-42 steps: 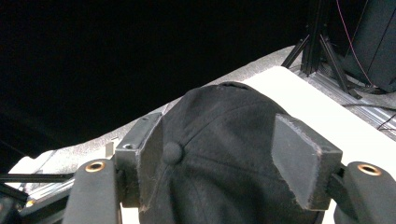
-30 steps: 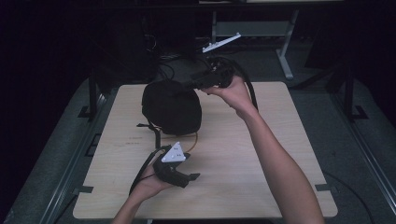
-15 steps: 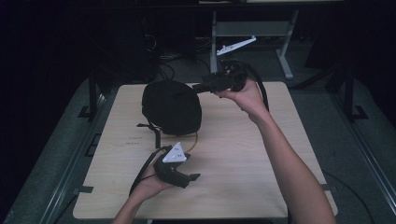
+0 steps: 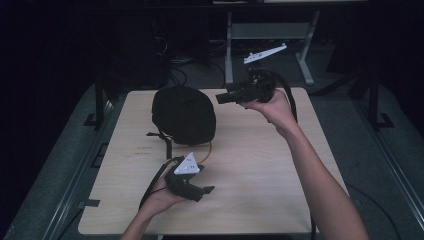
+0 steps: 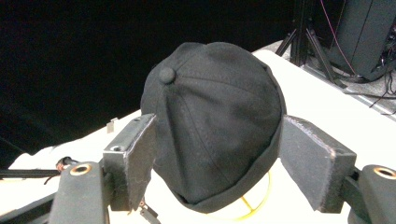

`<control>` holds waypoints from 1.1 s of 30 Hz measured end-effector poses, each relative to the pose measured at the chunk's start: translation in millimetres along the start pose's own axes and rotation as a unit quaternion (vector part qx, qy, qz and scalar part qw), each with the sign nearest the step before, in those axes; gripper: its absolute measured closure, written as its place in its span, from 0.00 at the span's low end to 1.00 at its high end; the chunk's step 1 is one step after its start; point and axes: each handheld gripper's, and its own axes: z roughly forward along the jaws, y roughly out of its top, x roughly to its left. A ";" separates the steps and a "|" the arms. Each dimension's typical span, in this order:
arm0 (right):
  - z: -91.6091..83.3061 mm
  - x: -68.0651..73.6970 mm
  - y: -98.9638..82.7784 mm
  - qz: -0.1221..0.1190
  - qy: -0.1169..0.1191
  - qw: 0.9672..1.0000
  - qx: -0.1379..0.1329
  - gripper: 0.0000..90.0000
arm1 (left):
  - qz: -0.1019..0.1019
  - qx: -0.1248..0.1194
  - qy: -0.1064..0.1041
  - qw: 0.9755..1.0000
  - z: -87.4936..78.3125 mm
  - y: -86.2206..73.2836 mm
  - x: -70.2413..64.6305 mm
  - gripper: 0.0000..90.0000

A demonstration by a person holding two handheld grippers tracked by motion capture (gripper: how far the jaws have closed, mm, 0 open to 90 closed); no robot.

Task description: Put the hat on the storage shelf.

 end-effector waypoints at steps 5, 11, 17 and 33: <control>-4.7 -1.2 -8.8 0.004 0.000 1.000 -0.002 0.30 | 0.002 0.002 0.002 1.000 1.9 -0.2 -1.2 0.26; -7.4 -2.8 -22.3 0.008 0.002 1.000 0.001 0.29 | 0.002 0.000 0.000 1.000 2.7 -1.0 -1.2 0.26; -10.2 -5.0 -34.9 0.011 0.004 1.000 0.005 0.28 | 0.002 0.000 0.002 1.000 2.6 -1.2 -1.1 0.26; -26.3 -16.9 -65.0 0.032 0.000 0.999 0.003 0.27 | 0.002 0.004 0.004 1.000 2.6 -2.0 0.0 0.26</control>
